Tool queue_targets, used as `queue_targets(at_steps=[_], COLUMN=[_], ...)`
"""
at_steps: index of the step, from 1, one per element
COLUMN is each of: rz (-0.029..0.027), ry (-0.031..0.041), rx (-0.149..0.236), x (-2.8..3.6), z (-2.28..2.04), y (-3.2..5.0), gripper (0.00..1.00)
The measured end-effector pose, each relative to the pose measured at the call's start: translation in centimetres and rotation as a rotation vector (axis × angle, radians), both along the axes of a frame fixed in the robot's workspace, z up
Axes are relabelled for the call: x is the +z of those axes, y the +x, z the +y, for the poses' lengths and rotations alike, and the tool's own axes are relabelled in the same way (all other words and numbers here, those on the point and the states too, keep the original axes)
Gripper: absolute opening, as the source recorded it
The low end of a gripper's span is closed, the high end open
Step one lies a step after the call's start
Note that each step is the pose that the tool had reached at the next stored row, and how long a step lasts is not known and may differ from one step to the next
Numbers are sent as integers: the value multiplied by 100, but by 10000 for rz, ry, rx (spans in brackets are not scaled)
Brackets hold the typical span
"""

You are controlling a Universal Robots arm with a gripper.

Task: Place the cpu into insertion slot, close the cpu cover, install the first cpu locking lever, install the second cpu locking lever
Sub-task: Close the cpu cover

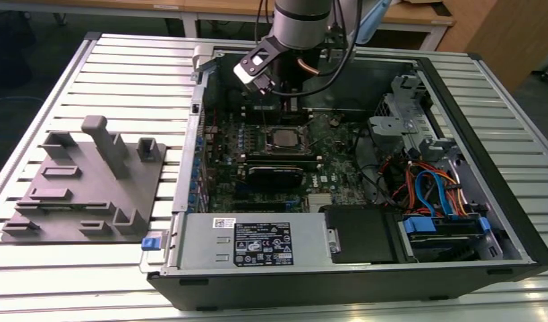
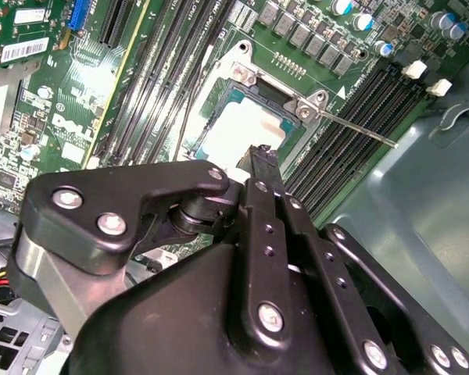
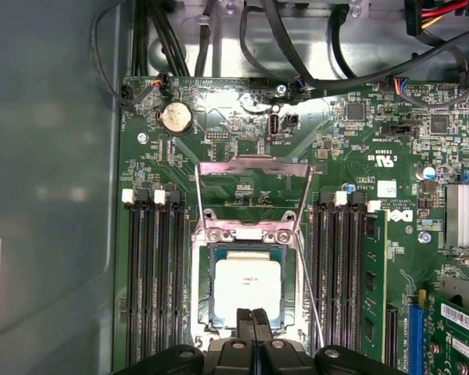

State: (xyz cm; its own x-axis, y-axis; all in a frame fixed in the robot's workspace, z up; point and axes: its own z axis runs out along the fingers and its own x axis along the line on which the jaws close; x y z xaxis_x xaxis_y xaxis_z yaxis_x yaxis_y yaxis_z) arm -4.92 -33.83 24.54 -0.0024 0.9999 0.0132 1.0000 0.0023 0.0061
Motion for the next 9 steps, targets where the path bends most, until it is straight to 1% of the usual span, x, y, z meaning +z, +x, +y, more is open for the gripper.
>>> queue_targets(at_steps=[6, 9], rz=[1, 2], ry=[-1, -2], rx=[0, 1], x=[1, 2], z=[0, 0], y=[2, 18], gripper=[10, 10])
